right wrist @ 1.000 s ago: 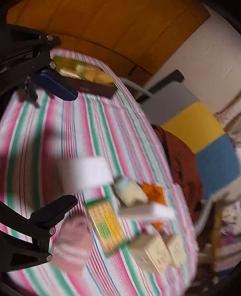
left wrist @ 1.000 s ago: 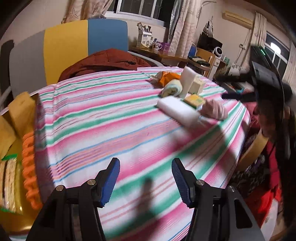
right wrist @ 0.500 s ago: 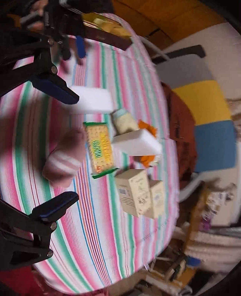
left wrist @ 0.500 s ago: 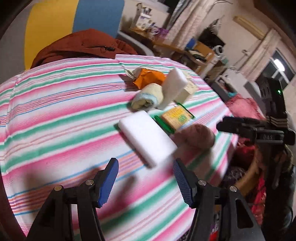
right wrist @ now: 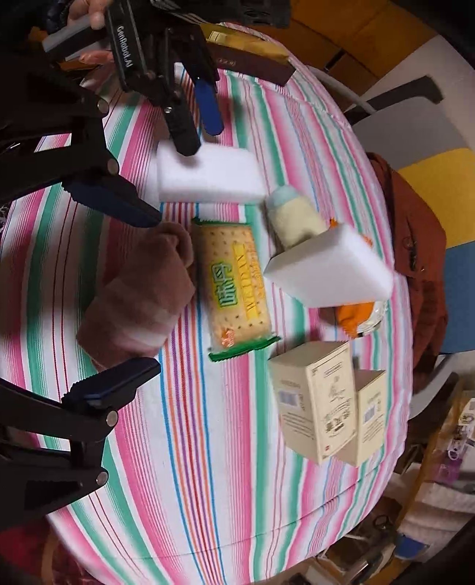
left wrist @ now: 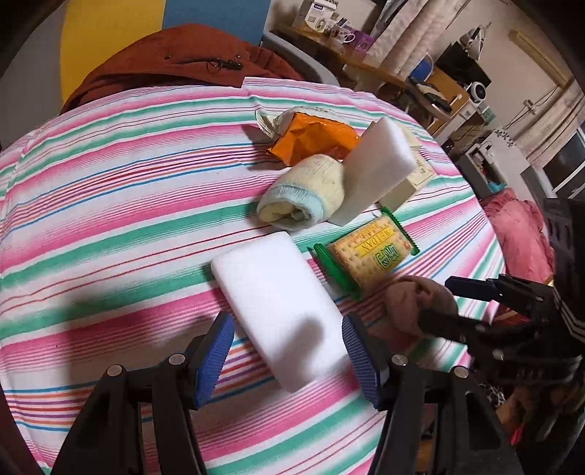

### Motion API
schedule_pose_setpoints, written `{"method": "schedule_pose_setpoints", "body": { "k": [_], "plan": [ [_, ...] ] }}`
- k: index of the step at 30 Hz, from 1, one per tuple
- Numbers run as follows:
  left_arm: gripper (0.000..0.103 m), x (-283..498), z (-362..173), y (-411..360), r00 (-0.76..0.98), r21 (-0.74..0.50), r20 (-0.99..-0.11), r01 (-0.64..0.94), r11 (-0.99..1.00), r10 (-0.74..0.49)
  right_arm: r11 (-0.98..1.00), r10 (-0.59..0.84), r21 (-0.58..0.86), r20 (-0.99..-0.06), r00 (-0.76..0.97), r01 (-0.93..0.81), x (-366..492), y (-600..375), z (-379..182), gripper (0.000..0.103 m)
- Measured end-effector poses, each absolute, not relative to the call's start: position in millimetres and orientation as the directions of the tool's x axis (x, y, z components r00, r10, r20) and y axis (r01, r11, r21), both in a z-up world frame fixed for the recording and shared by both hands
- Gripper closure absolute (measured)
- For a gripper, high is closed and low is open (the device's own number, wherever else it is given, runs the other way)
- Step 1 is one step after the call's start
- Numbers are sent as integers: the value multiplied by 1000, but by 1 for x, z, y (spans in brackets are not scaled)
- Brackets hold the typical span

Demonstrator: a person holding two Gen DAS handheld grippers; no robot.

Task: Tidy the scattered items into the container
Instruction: 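Grasp a white sponge with the left tool while the right tool grasps the pink glove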

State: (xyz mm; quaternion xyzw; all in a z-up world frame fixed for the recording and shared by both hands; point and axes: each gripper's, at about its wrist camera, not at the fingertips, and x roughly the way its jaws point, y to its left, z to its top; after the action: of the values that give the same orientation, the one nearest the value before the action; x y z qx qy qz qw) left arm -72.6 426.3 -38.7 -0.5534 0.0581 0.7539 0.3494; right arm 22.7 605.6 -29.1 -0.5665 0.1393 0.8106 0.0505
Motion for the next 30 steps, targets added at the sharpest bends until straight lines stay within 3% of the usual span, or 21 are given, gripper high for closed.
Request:
{"method": "schedule_pose_setpoints", "body": {
  "k": [13,21,30],
  "plan": [
    [38,-74,-48,449,-165,-225,-915,-548,-806,368,-960,-77,162,-936,-344,-226,16,610,-35,30],
    [31,-75,-58,467,-186,-131,-942,-562,-817,279,-961,-72,151,-945,-319,-230,15,612,-40,43],
    [37,-62,-54,441,-218,-137,-908,-650,-748,356,-961,-81,157,-946,-314,-226,19,616,-40,47]
  ]
}}
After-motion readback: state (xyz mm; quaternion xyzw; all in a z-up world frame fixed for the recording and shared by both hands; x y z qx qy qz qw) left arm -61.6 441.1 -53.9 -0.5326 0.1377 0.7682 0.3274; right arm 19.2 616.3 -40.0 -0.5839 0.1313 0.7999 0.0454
